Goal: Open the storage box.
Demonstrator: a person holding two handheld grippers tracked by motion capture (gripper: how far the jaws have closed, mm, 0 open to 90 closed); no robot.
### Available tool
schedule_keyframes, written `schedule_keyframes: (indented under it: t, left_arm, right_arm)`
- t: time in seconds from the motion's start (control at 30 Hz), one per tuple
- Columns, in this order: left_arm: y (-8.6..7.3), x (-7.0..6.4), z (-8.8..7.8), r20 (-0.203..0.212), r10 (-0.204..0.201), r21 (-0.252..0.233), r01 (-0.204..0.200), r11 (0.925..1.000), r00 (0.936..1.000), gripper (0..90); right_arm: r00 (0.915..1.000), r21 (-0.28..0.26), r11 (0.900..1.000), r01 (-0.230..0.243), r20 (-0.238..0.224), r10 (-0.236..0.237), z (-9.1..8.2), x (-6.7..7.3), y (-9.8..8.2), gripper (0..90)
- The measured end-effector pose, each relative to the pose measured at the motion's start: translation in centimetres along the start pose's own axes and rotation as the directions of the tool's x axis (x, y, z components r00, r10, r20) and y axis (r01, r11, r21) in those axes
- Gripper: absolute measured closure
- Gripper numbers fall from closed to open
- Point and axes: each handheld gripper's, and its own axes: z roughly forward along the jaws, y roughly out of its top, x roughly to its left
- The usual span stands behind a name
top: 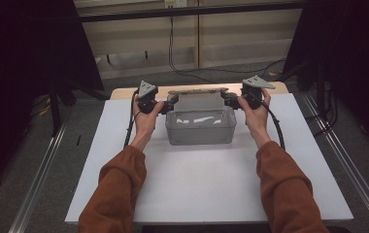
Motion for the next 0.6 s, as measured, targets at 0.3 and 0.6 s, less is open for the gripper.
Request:
schedule_keyframes:
  t: [0.3,0.6]
  left_arm:
    - [-0.4,0.0,-2.1,-0.025,0.010,-0.018,-0.010,0.9998,0.9996,3.5]
    - [-0.5,-0.6,-3.5,-0.025,0.032,-0.015,-0.032,0.9994,0.9992,3.6]
  right_arm:
    - [0.9999,-0.017,1.000,0.016,0.003,-0.016,-1.7,0.1,-0.3,1.9]
    - [0.9998,-0.050,0.999,0.005,0.018,-0.004,-3.9,0.1,-0.5,2.4]
